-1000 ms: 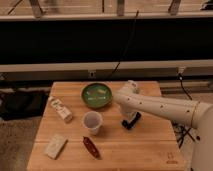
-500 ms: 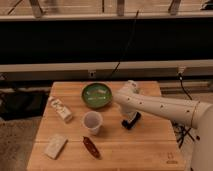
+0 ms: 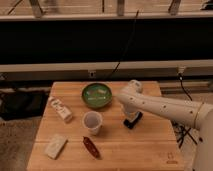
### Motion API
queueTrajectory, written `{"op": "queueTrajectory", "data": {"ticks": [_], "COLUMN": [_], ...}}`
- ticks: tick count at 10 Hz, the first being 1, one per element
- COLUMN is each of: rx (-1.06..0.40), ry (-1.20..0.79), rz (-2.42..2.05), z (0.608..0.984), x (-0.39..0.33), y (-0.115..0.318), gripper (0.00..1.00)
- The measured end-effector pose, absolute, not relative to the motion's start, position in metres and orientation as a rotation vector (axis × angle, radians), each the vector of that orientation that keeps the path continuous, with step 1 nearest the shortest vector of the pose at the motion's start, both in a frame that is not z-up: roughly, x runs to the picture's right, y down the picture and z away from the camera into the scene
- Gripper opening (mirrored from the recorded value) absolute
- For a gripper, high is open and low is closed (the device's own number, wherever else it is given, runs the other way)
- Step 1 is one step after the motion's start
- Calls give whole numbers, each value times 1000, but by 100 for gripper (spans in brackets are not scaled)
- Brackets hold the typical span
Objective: Push the eraser across the table
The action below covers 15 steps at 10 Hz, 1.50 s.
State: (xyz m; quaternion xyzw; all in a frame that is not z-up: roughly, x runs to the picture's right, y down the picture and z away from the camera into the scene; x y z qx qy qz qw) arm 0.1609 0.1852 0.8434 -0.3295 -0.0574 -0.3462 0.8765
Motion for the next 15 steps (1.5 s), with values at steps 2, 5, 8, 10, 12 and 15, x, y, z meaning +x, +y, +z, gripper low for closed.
{"op": "queueTrajectory", "data": {"ticks": [2,5,8,10,12,15], "rx": [-677,-668,-670,-676,-683,-675], "ry": [-106,-95,-96,-104,-112,-117], "rz": [-702,-687,-681,-673,-660,-652], "z": [842,843,845,846,850,854], "x": [170,180,186,188,191,193], "y": [178,173,171,173,175,176], "gripper": [2,2,2,2,2,2]}}
